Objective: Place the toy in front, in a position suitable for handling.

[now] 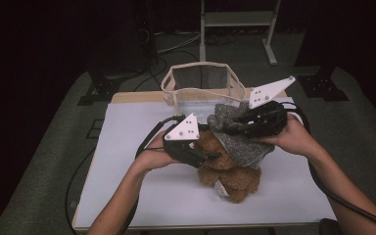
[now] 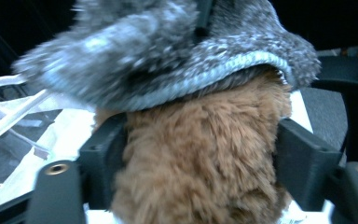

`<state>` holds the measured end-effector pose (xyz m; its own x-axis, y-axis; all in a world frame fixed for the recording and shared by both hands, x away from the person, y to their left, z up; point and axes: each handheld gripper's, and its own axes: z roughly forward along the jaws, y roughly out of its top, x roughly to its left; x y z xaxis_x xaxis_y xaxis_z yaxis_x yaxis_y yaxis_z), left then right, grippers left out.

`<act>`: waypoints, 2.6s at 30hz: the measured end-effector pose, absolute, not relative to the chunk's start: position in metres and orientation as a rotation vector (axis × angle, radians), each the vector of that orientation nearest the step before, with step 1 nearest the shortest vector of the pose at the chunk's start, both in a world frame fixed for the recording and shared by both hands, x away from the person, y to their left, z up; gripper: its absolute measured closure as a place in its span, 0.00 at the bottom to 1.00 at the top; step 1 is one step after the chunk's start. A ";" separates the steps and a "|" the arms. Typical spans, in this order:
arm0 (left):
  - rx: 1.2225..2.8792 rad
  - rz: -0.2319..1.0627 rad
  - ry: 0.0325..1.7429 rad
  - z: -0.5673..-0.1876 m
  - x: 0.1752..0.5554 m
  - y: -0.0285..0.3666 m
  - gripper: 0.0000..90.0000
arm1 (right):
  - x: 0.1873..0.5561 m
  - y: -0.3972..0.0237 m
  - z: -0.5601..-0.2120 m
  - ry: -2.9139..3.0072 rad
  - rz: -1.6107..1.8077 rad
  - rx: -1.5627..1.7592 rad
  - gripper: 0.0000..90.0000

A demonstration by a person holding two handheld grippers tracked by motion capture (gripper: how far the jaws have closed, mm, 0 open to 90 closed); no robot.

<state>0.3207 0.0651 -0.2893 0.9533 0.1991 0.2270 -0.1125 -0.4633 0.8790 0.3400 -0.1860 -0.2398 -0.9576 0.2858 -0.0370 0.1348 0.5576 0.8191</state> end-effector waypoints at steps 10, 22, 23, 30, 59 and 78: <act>2.001 0.315 0.075 -0.298 0.325 0.060 0.39 | 0.335 -0.205 -0.243 2.596 1.393 0.395 0.82; 2.024 0.374 0.015 -0.292 0.312 0.046 0.47 | 0.331 -0.168 -0.218 2.668 1.212 0.256 0.82; 2.019 0.368 0.018 -0.292 0.312 0.046 0.47 | 0.331 -0.168 -0.217 2.666 1.201 0.253 0.82; 2.029 0.371 0.009 -0.290 0.312 0.044 0.46 | 0.335 -0.207 -0.205 2.599 1.196 0.371 0.82; 2.112 0.381 0.037 -0.295 0.301 0.091 0.29 | 0.345 -0.169 -0.246 2.625 1.430 0.320 0.82; 2.125 0.395 0.221 -0.357 0.289 0.175 0.29 | 0.354 -0.159 -0.340 2.725 1.499 0.459 0.82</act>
